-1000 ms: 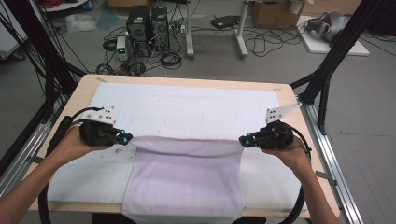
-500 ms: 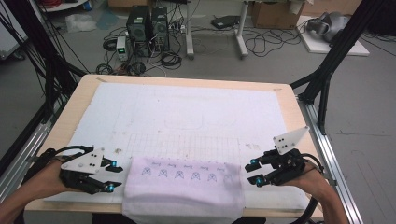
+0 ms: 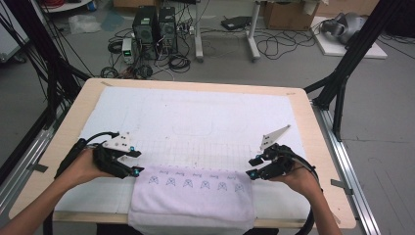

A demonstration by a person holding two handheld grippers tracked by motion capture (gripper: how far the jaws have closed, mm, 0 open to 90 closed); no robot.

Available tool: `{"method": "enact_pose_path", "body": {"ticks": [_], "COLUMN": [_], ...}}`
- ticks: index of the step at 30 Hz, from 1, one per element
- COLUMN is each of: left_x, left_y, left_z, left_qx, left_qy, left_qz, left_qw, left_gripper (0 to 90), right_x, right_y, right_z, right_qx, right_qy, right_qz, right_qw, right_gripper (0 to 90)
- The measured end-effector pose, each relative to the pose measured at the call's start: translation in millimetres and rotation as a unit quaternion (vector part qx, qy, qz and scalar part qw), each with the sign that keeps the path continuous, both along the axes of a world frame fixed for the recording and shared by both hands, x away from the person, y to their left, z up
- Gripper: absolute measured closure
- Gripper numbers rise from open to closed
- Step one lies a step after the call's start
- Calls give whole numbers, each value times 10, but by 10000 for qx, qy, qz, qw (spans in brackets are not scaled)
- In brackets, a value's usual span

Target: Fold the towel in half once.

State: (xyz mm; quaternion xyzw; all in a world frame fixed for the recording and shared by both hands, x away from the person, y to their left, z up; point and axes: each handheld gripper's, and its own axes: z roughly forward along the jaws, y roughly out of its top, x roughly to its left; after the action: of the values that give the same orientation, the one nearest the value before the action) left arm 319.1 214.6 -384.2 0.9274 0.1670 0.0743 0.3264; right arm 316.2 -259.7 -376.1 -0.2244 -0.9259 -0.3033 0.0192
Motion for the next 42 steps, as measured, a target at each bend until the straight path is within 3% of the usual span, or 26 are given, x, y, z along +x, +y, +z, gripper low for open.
{"method": "enact_pose_path", "body": {"ticks": [3, 7, 11, 14, 16, 18, 21, 23, 26, 33, 38, 42], "left_x": [69, 101, 113, 127, 116, 99, 71, 65, 70, 159, 290, 487], "left_y": [-61, -153, -226, -246, -259, -276, -314, -323, -320, -268, -225, -200], "left_z": [-72, -136, -199, -244, -275, -291, -269, -242, -189, -24, 102, 269], "left_qx": [117, 227, 478, 629, 720, 766, 841, 865, 812, 740, 652, 572], "left_qy": [125, 246, 347, 451, 524, 593, 600, 514, 431, 179, -19, -179], "left_qz": [13, 36, -3, 39, 50, 59, 140, 156, 297, 536, 721, 888], "left_qw": [9999, 9994, 9983, 9970, 9960, 9953, 9946, 9948, 9953, 9957, 9953, 9942], "left_gripper": [430, 450, 504, 579, 662, 760, 852, 860, 866, 868, 868, 868], "right_x": [26, 60, 94, 112, 116, 106, 102, 93, 82, 97, 193, 342], "right_y": [76, 166, 252, 306, 337, 355, 361, 368, 380, 394, 395, 374], "right_z": [-82, -162, -239, -303, -328, -320, -305, -294, -256, -63, 123, 252], "right_qx": [-351, -628, -1031, -1294, -1468, -1453, -1473, -1512, -1614, -1570, -1484, -1347], "right_qy": [34, 168, 228, 324, 387, 379, 272, 217, -43, -500, -866, -1109], "right_qz": [-68, -125, -112, -91, -33, -20, -64, -95, -107, -236, -460, -673], "right_qw": [9994, 9978, 9943, 9910, 9884, 9887, 9887, 9882, 9868, 9860, 9841, 9824], "right_gripper": [516, 521, 554, 624, 724, 828, 859, 863, 869, 872, 872, 872]}}
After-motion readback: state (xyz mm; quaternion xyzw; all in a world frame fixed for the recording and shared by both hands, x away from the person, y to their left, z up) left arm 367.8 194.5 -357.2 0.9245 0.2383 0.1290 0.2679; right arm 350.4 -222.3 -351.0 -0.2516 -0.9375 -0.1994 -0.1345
